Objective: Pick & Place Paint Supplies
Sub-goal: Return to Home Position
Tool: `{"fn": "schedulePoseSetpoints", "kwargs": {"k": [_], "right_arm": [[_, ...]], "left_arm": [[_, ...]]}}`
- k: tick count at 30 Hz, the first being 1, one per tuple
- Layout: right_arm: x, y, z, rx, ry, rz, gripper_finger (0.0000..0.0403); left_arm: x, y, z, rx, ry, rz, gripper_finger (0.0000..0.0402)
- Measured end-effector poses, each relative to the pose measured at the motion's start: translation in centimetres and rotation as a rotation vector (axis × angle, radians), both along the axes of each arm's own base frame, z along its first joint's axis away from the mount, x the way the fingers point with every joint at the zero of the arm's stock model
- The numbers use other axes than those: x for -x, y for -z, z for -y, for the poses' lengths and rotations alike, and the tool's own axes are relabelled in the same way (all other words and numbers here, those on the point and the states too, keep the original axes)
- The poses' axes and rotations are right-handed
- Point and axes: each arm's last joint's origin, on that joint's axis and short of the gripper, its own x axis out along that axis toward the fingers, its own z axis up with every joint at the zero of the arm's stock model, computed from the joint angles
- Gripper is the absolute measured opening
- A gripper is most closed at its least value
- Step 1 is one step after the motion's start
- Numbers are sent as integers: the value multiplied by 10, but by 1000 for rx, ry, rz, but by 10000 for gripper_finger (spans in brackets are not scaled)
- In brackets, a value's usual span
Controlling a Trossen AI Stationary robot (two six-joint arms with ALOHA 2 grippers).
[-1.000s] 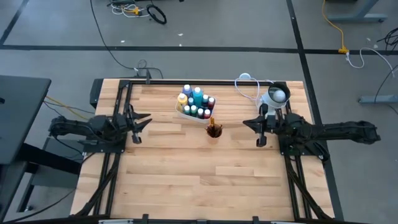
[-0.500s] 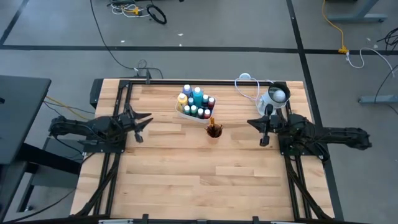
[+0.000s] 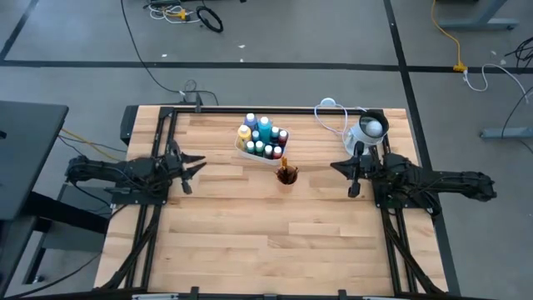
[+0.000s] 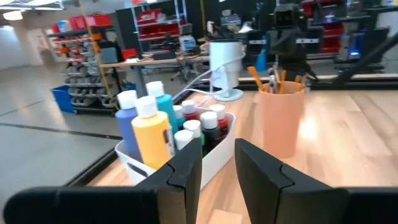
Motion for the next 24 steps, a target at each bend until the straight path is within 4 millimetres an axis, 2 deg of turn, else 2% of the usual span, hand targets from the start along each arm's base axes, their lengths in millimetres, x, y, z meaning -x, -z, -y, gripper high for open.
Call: {"fn": "schedulePoseSetpoints", "kwargs": {"k": [9, 16, 24], "right_arm": [[1, 9, 0, 0, -1, -92, 6], [1, 10, 0, 32, -7, -114, 6], [1, 10, 0, 33, -7, -113, 6]], "left_arm": [[-1, 1, 4, -14, 132, -16, 104], [-1, 1, 4, -12, 159, -18, 104], [-2, 2, 9, -90, 340, -42, 104]]}}
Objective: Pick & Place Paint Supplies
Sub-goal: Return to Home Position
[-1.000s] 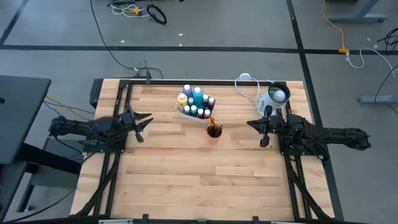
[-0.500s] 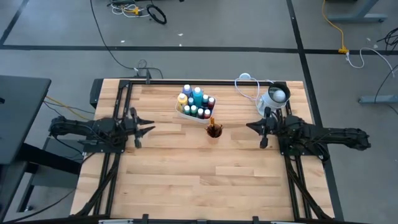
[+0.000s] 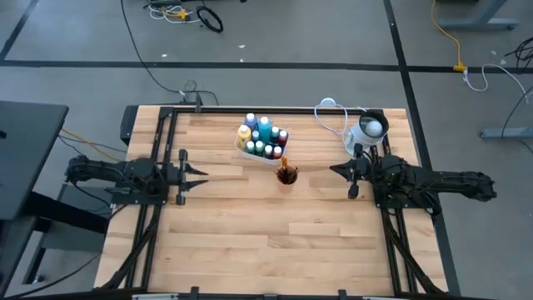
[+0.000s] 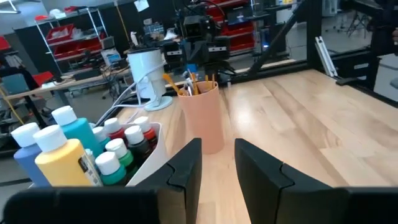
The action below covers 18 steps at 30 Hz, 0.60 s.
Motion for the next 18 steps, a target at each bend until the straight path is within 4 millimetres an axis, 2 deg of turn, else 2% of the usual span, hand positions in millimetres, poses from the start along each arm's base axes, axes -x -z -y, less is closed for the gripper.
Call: {"fn": "schedulePoseSetpoints", "kwargs": {"k": [7, 12, 16, 18], "right_arm": [[0, 0, 0, 0, 0, 0, 6], [0, -1, 0, 1, 1, 5, 6], [0, -1, 0, 1, 1, 5, 6], [0, -1, 0, 2, 1, 6, 6]], "left_arm": [[0, -1, 0, -1, 9, 12, 104], [0, -10, 0, -34, 11, 105, 104], [-4, 3, 1, -7, 19, 96, 104], [-5, 3, 2, -4, 61, 103, 104]]}}
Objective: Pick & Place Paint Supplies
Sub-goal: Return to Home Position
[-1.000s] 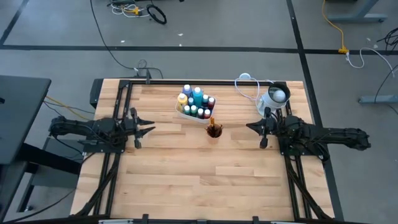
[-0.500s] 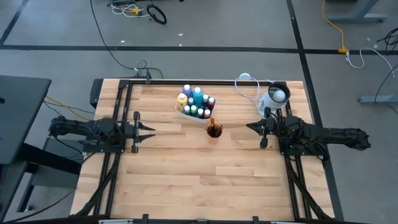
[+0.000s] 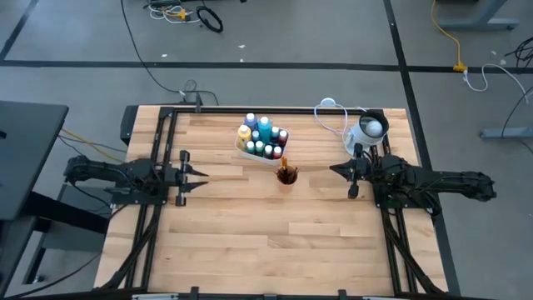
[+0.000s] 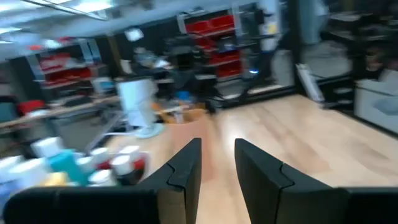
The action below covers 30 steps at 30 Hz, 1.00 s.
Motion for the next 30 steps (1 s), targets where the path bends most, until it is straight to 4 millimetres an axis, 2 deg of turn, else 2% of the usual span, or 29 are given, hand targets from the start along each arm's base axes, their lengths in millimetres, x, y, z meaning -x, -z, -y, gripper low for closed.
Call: {"fn": "schedulePoseSetpoints", "kwargs": {"k": [3, 30], "right_arm": [[0, 0, 0, 0, 1, 0, 6], [0, 0, 0, 0, 1, -1, 6]], "left_arm": [[-1, 3, 2, 5, 59, -36, 104], [-2, 4, 2, 5, 52, -50, 104]]}}
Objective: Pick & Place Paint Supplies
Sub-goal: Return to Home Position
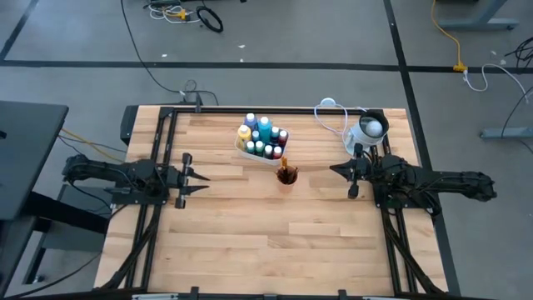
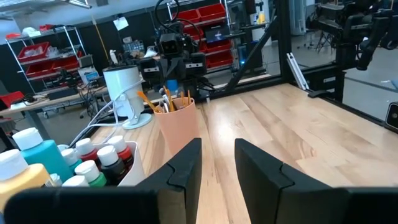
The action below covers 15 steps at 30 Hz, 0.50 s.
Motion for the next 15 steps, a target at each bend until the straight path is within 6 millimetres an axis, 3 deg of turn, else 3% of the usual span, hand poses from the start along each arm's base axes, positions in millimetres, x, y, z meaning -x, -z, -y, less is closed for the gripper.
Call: {"fn": "schedulePoseSetpoints", "kwargs": {"k": [15], "right_arm": [[0, 0, 0, 0, -2, 0, 6]], "left_arm": [[0, 0, 0, 0, 0, 0, 104]]}}
